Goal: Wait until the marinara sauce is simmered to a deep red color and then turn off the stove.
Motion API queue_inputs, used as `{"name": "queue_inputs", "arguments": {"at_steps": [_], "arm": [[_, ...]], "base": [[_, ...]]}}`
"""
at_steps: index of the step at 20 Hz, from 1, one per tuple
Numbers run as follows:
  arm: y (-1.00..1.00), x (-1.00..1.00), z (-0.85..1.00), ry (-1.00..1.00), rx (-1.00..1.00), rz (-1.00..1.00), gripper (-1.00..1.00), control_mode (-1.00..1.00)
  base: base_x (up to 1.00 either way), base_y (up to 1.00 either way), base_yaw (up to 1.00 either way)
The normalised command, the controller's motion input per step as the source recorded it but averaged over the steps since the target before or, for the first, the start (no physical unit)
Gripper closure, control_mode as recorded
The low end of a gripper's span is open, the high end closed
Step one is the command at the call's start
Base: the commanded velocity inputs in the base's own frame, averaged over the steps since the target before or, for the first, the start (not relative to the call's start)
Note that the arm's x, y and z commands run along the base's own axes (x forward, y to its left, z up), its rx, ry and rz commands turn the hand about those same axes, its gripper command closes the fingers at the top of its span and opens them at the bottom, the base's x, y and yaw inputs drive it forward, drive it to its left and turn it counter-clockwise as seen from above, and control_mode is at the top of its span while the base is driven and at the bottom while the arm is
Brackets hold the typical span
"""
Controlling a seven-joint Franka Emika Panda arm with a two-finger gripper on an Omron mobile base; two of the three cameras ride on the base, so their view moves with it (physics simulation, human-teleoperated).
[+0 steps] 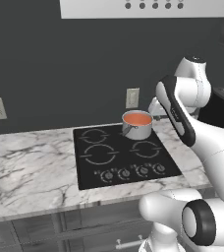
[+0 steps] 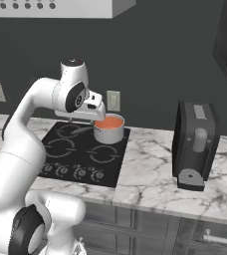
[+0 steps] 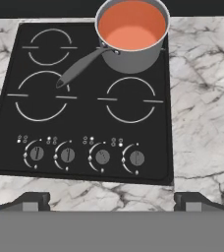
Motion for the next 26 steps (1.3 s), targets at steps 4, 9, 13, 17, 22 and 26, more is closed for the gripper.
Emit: {"name": "queue_inputs", "arguments": {"at_steps": [4, 9, 13, 17, 22, 26], "arm": [[0.00, 0.00, 0.00, 0.00, 0.00, 0.00, -1.00, -1.00], [0.00, 0.00, 0.00, 0.00, 0.00, 0.00, -1.00, -1.00], [0.00, 0.00, 0.00, 0.00, 0.00, 0.00, -1.00, -1.00], [0.00, 0.00, 0.00, 0.00, 0.00, 0.00, -1.00, -1.00], [0.00, 0.00, 0.00, 0.00, 0.00, 0.00, -1.00, -1.00], [0.00, 0.00, 0.00, 0.00, 0.00, 0.00, -1.00, -1.00]], "base": [[0.00, 0.00, 0.00], [0.00, 0.00, 0.00], [0.00, 0.00, 0.00], [0.00, 0.00, 0.00], [0.00, 0.00, 0.00], [0.00, 0.00, 0.00]]}}
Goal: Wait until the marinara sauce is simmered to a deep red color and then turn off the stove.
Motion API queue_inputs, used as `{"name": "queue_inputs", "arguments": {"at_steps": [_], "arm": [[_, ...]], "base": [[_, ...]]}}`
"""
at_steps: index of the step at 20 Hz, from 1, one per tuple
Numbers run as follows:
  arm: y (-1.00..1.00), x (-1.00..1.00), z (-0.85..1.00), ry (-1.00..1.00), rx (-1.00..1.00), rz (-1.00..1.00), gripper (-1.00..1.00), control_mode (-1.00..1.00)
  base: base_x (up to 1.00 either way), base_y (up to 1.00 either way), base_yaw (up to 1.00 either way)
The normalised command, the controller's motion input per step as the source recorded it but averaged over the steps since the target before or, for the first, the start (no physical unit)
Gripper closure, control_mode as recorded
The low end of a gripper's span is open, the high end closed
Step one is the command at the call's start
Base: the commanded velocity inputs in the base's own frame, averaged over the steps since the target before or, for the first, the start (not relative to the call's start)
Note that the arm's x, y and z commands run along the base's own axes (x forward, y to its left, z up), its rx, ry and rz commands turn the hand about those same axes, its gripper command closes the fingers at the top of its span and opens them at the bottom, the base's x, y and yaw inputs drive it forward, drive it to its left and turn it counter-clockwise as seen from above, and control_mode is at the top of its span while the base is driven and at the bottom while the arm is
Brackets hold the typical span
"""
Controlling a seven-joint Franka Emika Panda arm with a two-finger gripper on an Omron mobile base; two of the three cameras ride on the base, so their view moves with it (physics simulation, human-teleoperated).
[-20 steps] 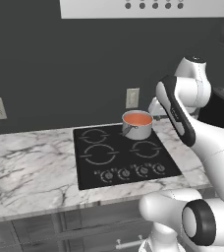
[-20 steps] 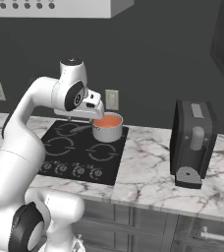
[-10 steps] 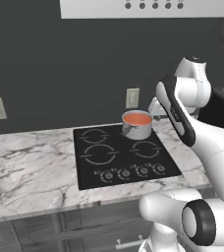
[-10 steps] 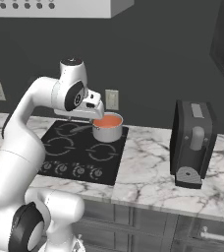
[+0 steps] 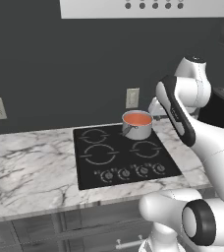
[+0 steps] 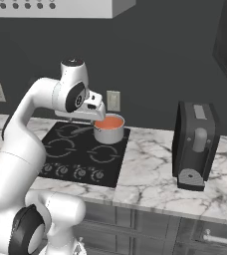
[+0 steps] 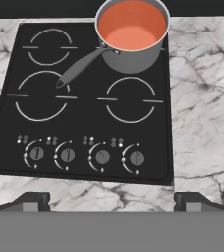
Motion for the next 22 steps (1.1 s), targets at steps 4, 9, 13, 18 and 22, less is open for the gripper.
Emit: {"name": "queue_inputs", "arguments": {"at_steps": [4, 9, 13, 18, 22], "arm": [[0.00, 0.00, 0.00, 0.00, 0.00, 0.00, -1.00, -1.00], [0.00, 0.00, 0.00, 0.00, 0.00, 0.00, -1.00, -1.00], [0.00, 0.00, 0.00, 0.00, 0.00, 0.00, -1.00, -1.00], [0.00, 0.00, 0.00, 0.00, 0.00, 0.00, -1.00, -1.00], [0.00, 0.00, 0.00, 0.00, 0.00, 0.00, -1.00, -1.00]], "base": [[0.00, 0.00, 0.00], [0.00, 0.00, 0.00], [0.00, 0.00, 0.00], [0.00, 0.00, 0.00], [0.00, 0.00, 0.00]]}}
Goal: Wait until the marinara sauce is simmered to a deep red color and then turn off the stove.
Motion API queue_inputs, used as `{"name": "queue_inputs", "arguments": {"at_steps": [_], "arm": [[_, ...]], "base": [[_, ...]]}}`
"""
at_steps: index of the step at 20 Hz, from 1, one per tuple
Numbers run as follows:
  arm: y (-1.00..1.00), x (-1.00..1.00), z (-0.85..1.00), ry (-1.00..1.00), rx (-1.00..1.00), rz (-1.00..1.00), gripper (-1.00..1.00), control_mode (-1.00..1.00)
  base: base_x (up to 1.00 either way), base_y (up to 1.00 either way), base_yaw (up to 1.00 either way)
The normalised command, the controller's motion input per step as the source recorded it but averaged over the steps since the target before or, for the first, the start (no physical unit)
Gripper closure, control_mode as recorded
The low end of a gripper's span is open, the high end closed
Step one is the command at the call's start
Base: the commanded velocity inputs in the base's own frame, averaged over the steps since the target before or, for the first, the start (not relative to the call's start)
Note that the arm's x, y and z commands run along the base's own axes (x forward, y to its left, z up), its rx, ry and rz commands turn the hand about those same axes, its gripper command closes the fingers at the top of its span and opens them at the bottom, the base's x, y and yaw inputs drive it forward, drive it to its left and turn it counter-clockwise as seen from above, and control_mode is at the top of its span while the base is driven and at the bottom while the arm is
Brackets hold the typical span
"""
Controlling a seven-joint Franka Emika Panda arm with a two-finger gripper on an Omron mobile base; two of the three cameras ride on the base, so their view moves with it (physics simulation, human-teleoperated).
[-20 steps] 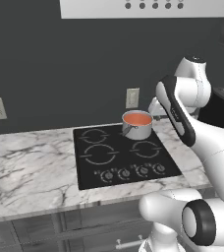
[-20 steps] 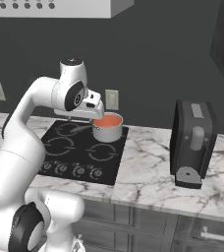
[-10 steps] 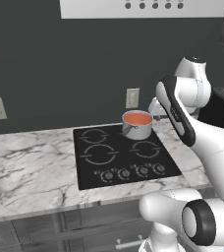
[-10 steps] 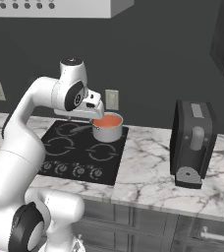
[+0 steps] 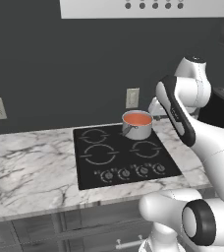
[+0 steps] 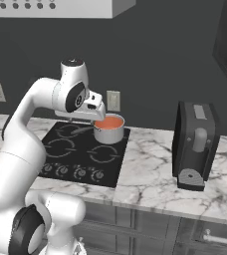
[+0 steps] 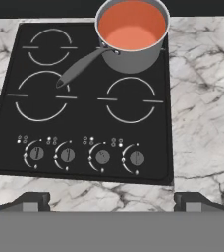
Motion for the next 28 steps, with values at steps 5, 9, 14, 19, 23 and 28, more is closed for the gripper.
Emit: {"name": "queue_inputs", "arguments": {"at_steps": [5, 9, 14, 19, 23, 28], "arm": [[0.00, 0.00, 0.00, 0.00, 0.00, 0.00, -1.00, -1.00], [0.00, 0.00, 0.00, 0.00, 0.00, 0.00, -1.00, -1.00], [0.00, 0.00, 0.00, 0.00, 0.00, 0.00, -1.00, -1.00], [0.00, 0.00, 0.00, 0.00, 0.00, 0.00, -1.00, -1.00], [0.00, 0.00, 0.00, 0.00, 0.00, 0.00, -1.00, -1.00], [0.00, 0.00, 0.00, 0.00, 0.00, 0.00, -1.00, -1.00]], "base": [[0.00, 0.00, 0.00], [0.00, 0.00, 0.00], [0.00, 0.00, 0.00], [0.00, 0.00, 0.00], [0.00, 0.00, 0.00], [0.00, 0.00, 0.00]]}}
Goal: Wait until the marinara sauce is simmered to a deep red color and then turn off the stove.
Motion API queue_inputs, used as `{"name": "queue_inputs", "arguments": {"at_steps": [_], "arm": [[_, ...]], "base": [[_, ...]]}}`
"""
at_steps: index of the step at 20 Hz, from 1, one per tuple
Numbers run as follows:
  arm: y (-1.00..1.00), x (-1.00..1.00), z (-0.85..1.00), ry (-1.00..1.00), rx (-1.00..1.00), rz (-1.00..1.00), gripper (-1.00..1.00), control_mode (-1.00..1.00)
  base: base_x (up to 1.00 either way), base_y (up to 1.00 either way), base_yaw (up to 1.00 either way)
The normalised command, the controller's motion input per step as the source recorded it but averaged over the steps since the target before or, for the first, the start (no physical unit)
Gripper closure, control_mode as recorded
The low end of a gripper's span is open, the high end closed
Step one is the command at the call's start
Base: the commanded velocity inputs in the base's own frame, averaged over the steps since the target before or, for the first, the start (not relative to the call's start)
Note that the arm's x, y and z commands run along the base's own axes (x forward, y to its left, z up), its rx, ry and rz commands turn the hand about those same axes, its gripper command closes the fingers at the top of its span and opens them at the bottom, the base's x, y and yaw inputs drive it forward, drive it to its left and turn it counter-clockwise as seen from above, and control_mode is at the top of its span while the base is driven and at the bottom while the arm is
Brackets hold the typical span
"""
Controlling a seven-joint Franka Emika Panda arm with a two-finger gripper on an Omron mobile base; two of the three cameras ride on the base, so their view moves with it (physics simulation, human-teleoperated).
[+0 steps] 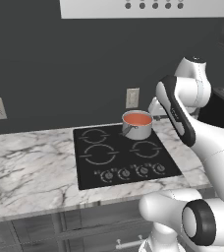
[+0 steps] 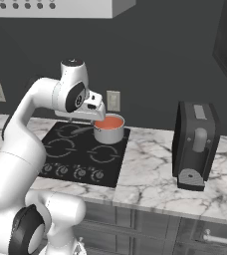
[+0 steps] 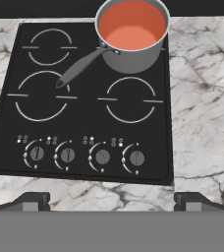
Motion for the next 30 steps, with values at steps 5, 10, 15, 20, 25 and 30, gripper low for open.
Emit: {"name": "queue_inputs", "arguments": {"at_steps": [5, 10, 15, 20, 25, 30], "arm": [[0.00, 0.00, 0.00, 0.00, 0.00, 0.00, -1.00, -1.00], [0.00, 0.00, 0.00, 0.00, 0.00, 0.00, -1.00, -1.00], [0.00, 0.00, 0.00, 0.00, 0.00, 0.00, -1.00, -1.00], [0.00, 0.00, 0.00, 0.00, 0.00, 0.00, -1.00, -1.00], [0.00, 0.00, 0.00, 0.00, 0.00, 0.00, -1.00, -1.00], [0.00, 0.00, 0.00, 0.00, 0.00, 0.00, -1.00, -1.00]], "base": [[0.00, 0.00, 0.00], [0.00, 0.00, 0.00], [0.00, 0.00, 0.00], [0.00, 0.00, 0.00], [0.00, 0.00, 0.00], [0.00, 0.00, 0.00]]}}
